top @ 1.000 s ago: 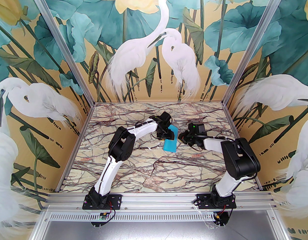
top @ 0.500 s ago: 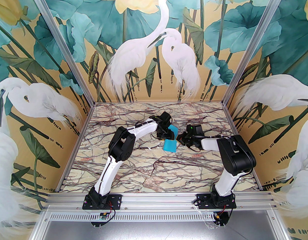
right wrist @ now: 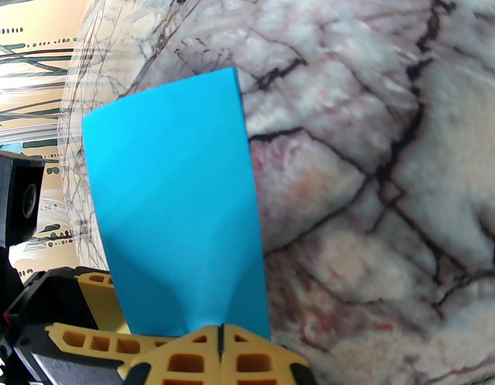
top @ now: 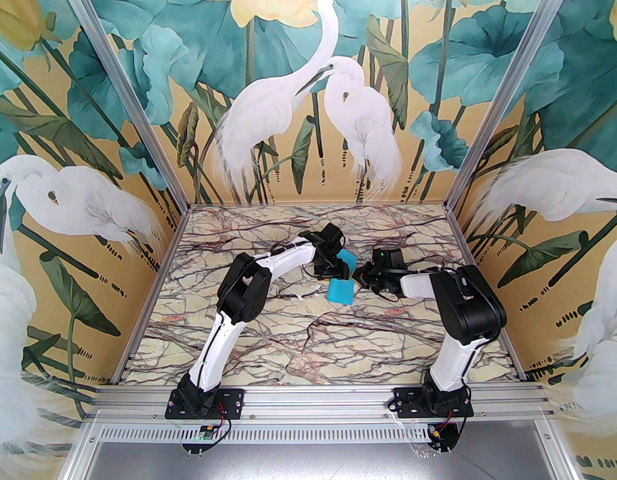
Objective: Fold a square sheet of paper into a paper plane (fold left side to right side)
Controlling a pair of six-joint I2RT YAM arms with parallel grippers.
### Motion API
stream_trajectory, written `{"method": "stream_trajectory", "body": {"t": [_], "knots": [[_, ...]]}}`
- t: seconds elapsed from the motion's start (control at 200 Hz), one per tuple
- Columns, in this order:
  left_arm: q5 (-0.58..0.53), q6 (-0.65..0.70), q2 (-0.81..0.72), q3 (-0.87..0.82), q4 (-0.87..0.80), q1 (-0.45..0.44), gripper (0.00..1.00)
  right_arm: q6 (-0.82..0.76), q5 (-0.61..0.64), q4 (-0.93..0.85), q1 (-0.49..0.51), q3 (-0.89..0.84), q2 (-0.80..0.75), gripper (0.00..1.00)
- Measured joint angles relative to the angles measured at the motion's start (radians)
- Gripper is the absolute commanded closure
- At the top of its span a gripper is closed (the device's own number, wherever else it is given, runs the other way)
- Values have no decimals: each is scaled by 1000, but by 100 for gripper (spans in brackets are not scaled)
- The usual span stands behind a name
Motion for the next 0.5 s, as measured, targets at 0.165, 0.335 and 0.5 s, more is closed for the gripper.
{"method": "stream_trajectory", "body": {"t": [0.165,0.335,0.5], "knots": [[0,0,0,0,0,0,45,-1,4,-20,3,11,19,100],[0,0,0,0,0,0,44,-26,23,-85,10,42,23,100],[-2,-1,-7,-3,4,-2,42,-51,44,-136,14,66,23,100]]}}
